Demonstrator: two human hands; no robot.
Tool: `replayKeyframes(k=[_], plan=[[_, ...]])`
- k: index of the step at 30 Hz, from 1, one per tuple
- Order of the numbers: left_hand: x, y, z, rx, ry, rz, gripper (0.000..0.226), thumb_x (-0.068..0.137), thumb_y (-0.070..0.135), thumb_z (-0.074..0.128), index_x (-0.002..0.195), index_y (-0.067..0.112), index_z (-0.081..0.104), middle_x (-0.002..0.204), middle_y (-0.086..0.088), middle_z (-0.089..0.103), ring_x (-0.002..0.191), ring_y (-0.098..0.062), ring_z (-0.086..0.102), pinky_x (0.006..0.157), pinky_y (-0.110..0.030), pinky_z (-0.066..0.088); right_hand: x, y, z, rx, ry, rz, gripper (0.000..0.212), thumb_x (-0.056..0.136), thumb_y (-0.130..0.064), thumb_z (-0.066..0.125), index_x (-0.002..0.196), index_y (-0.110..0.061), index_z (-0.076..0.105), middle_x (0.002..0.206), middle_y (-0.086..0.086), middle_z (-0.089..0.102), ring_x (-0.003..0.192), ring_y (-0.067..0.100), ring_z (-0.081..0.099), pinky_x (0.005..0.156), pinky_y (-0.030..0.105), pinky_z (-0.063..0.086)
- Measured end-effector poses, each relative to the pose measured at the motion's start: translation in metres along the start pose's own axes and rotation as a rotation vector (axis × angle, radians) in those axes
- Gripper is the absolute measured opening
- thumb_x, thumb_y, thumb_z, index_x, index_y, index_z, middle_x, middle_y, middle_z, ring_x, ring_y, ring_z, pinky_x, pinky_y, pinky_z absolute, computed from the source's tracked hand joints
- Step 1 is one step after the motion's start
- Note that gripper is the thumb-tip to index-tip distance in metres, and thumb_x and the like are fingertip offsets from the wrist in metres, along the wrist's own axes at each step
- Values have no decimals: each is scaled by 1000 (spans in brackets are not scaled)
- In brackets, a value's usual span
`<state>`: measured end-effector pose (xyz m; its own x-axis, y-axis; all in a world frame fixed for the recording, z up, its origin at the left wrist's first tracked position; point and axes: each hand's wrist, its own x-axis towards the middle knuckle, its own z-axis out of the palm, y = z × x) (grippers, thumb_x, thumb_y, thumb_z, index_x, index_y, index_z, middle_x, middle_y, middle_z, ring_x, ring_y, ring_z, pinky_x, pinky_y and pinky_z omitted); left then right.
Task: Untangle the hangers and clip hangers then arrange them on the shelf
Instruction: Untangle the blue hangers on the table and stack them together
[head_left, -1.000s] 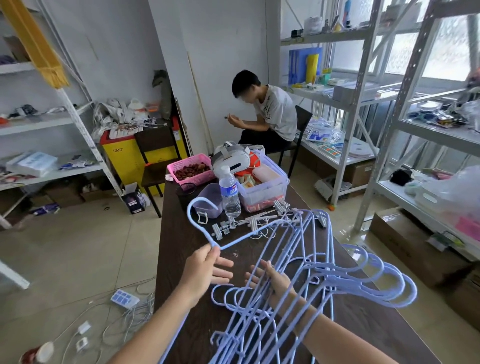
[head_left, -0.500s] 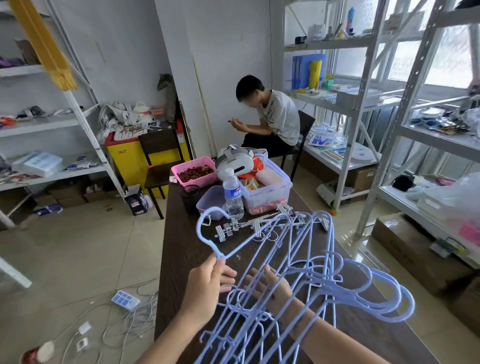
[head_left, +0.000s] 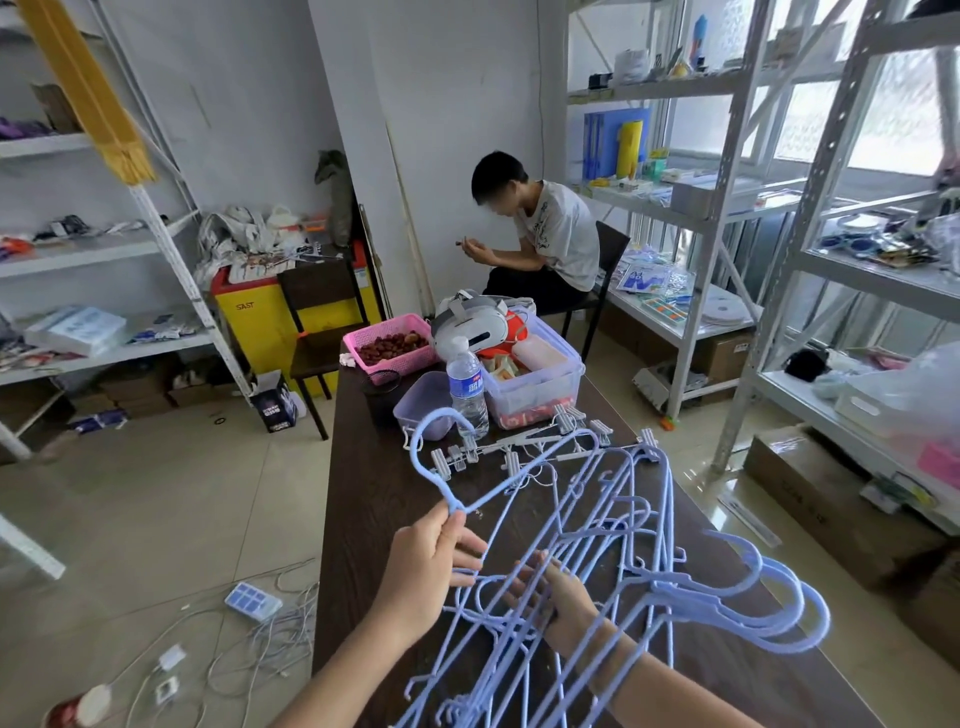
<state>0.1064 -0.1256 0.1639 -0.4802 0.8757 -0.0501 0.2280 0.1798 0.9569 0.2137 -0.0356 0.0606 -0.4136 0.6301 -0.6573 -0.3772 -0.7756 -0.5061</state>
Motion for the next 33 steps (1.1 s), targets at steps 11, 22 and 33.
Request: replayKeyframes(k=[11,22,33], plan=[[31,19,-19,353,289,220,20,98,20,38,96,17,58,75,-4,69,57,-21,67,56,-33,60,9,11,-6,60,51,13,26,101,-16,36,79,-10,47,80,13,56,36,20,64,33,29,52],[27,-75,73,902,-258,-159,38,99,29,32,126,2,38,119,-23,59,110,-35,57,86,-41,43,3,14,-2,-124,137,-21,31,99,-6,38,70,-10,49,50,8,56,41,19,54,29,16,43],[29,-74,60,808,-48,-103,26,96,23,40,102,8,59,106,-15,69,103,-31,61,85,-39,45,13,13,3,-186,158,-71,36,96,-5,44,61,-3,48,31,7,53,23,16,52,36,24,46]])
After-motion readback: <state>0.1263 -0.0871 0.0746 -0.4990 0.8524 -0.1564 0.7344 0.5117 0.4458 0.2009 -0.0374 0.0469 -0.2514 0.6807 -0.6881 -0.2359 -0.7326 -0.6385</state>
